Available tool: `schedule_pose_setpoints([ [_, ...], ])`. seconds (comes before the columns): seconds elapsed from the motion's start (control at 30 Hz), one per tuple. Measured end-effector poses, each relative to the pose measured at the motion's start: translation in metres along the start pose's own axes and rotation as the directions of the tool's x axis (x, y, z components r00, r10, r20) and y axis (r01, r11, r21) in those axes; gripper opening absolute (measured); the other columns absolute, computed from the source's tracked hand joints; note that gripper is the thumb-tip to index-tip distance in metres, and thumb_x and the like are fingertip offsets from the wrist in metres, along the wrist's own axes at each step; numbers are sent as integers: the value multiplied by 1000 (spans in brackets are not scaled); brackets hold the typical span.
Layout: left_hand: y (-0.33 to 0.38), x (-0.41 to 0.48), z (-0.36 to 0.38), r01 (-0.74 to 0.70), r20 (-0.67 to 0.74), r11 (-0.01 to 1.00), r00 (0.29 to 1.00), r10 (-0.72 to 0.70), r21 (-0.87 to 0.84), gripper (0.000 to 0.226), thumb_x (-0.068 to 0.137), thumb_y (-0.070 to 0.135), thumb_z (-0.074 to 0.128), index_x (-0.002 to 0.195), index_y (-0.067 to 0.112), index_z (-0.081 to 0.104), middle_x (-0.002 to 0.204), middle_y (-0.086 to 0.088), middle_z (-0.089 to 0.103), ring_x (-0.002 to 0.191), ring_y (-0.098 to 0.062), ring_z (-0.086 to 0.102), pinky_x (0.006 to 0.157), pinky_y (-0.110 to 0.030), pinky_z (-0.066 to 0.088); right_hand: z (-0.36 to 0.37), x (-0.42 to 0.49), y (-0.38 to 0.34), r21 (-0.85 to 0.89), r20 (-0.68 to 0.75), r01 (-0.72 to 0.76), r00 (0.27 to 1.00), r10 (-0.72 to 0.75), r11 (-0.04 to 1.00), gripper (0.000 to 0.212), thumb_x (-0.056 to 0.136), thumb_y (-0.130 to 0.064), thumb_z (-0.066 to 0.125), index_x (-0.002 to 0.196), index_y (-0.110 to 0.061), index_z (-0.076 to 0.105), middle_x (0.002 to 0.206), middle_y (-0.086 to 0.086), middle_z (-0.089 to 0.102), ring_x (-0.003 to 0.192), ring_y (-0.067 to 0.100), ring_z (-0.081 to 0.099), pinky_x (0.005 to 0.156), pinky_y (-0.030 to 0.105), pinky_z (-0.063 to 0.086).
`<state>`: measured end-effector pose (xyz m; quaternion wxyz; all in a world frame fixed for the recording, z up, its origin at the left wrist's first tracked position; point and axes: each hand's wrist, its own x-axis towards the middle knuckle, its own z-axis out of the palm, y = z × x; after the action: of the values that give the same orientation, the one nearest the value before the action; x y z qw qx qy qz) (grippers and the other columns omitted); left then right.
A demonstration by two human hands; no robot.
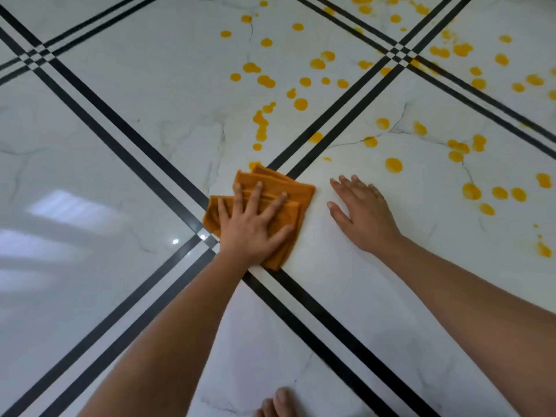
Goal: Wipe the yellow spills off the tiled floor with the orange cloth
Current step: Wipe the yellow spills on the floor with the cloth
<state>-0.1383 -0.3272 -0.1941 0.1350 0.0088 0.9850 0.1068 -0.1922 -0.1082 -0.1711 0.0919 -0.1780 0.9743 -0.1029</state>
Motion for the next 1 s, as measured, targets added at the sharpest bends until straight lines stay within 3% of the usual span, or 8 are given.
schedule_pose_setpoints([
  [0.1, 21, 12, 1, 200, -51, 969, 977, -209, -148, 72, 83, 74, 8, 146, 43, -6, 158, 0, -9, 140, -35, -22, 104, -61, -18, 1, 8, 0, 12, -13, -30, 999, 30, 999, 59, 93, -45, 24, 145, -17, 29, 152, 7, 29, 143, 24, 18, 115, 41, 10],
  [0.33, 52, 41, 2, 424, -89, 885, 890, -446, -194, 71, 90, 64, 11, 149, 27, -3, 159, -2, -3, 140, -34, -21, 108, -58, -16, -5, 21, 25, -21, -93, 20, 995, -22, 1000, 66, 89, -49, 16, 142, -14, 36, 148, 10, 37, 140, 27, 26, 113, 44, 16],
  [0.4, 64, 45, 4, 369, -104, 914, 916, -388, -169, 72, 90, 64, 10, 149, 27, -5, 158, -2, -6, 141, -33, -20, 108, -56, -15, -12, 27, 38, -39, -91, 59, 994, -62, 998, 65, 90, -48, 19, 141, -13, 38, 147, 10, 38, 139, 28, 28, 112, 45, 18],
  [0.53, 79, 54, 8, -28, -71, 1000, 997, 28, 10, 72, 87, 70, 9, 148, 35, -6, 158, 4, -6, 142, -28, -20, 110, -58, -12, -27, 44, 70, -62, -72, 76, 994, -81, 995, 65, 90, -49, 19, 141, -14, 38, 147, 10, 38, 139, 27, 28, 113, 45, 18],
  [0.7, 94, 106, -5, 244, -128, 964, 958, -256, -102, 73, 87, 69, 15, 149, 33, 0, 158, 5, -3, 143, -29, -15, 110, -58, -7, -41, 56, 113, -108, 8, 145, 989, -145, 984, 67, 89, -50, 18, 141, -12, 36, 148, 10, 37, 139, 26, 29, 113, 42, 17],
  [0.83, 138, 99, 8, -147, -37, 984, 988, 151, 98, 71, 86, 70, 11, 147, 37, -6, 158, 7, -6, 142, -27, -18, 112, -59, -5, -48, 48, 151, -144, 75, 234, 971, -225, 962, 71, 92, -57, 9, 141, -14, 37, 147, 7, 38, 138, 24, 30, 112, 38, 15],
  [0.87, 136, 113, 5, -146, -47, 985, 988, 150, 92, 70, 86, 70, 12, 147, 39, -6, 158, 8, -5, 143, -26, -17, 112, -59, -4, -47, 45, 161, -140, 74, 238, 970, -230, 961, 73, 92, -57, 5, 140, -13, 38, 146, 8, 40, 137, 25, 33, 112, 37, 16],
  [1.0, 160, 165, -7, 205, -101, 977, 973, -210, -54, 71, 87, 68, 13, 148, 36, -3, 158, 7, -4, 143, -29, -14, 110, -58, -5, -45, 36, 194, -119, 29, 201, 979, -199, 972, 72, 94, -55, 5, 136, -10, 44, 140, 10, 48, 131, 28, 42, 111, 37, 21],
])
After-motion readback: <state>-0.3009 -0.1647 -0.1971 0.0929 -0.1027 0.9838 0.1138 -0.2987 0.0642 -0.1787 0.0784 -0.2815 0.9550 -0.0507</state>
